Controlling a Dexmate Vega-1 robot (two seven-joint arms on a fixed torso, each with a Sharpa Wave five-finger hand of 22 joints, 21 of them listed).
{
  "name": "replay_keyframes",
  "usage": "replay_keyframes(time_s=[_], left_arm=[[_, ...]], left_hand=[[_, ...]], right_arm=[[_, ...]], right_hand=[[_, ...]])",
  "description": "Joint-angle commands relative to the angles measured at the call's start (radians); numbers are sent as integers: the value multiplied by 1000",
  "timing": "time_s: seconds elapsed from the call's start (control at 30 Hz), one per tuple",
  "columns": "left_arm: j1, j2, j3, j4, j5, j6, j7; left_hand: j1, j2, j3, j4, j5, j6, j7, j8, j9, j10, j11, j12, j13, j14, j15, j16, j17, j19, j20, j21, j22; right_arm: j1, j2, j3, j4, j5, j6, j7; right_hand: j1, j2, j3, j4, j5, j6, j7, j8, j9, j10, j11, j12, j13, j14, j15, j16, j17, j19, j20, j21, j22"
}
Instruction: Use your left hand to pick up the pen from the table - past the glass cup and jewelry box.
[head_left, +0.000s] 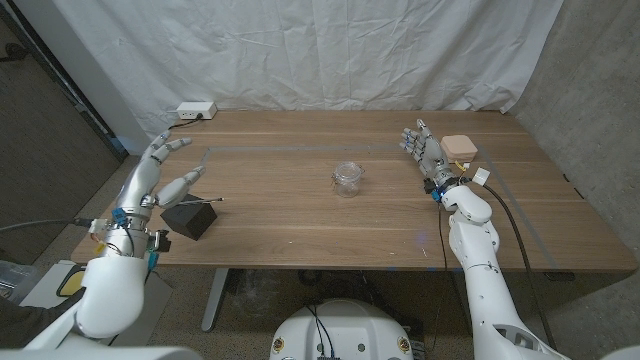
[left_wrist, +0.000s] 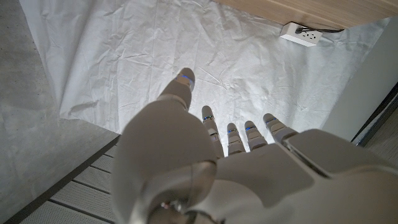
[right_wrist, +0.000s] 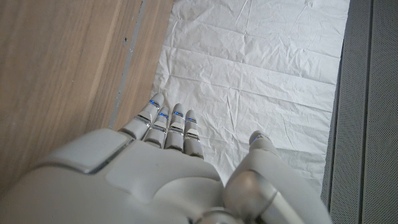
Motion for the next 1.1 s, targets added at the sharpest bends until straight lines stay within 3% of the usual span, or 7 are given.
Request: replay_keyframes(time_s=[0.03, 0.57, 0.77, 1.1], left_arm=[[44, -7, -26, -48, 72, 67, -31], [90, -10, -19, -105, 217, 182, -52], [93, -4, -1, -114, 279, 234, -54], [96, 12, 11, -126, 320, 298, -78]], left_hand=[[13, 2, 1, 8, -3, 8, -8, -1, 3, -6, 3, -2, 4, -13, -5, -2, 3, -6, 0, -1, 2], [23, 1, -5, 12, -9, 31, -13, 2, 4, -8, 2, -3, 4, -20, -5, -3, 3, -8, 2, 0, 3], [26, 1, -7, 14, -11, 42, -16, 4, 4, -6, 0, -2, 4, -27, -4, -4, 3, -11, 1, 0, 3], [35, 2, -14, 18, -17, 104, -23, 21, 6, 10, -11, 3, 4, -30, -12, -2, 3, -13, -1, 1, 3]], right_arm=[[2, 4, -7, 4, -3, -4, 2], [-5, 11, -17, -12, -9, -15, -3], [-12, 13, -18, -36, -14, -26, -8], [-15, 12, -25, -48, -18, -39, -4]], right_hand=[[2, 13, -5, 0, -1, 7, -2, -1, 2, 0, 8, -1, 1, 6, 7, -3, 5, 6, -1, -6, 5], [3, 14, -6, -2, -1, 7, -1, -1, 3, -1, 11, -2, 1, 6, 7, -3, 5, 10, -2, -10, 5], [4, 16, -7, -4, -1, 7, 3, -2, 3, 4, 7, -1, 2, 25, 3, 4, 5, 30, -7, -7, 5], [5, 16, -8, -5, -2, 9, 4, -2, 3, 5, 9, -1, 2, 26, 5, 3, 5, 32, -5, -10, 5]])
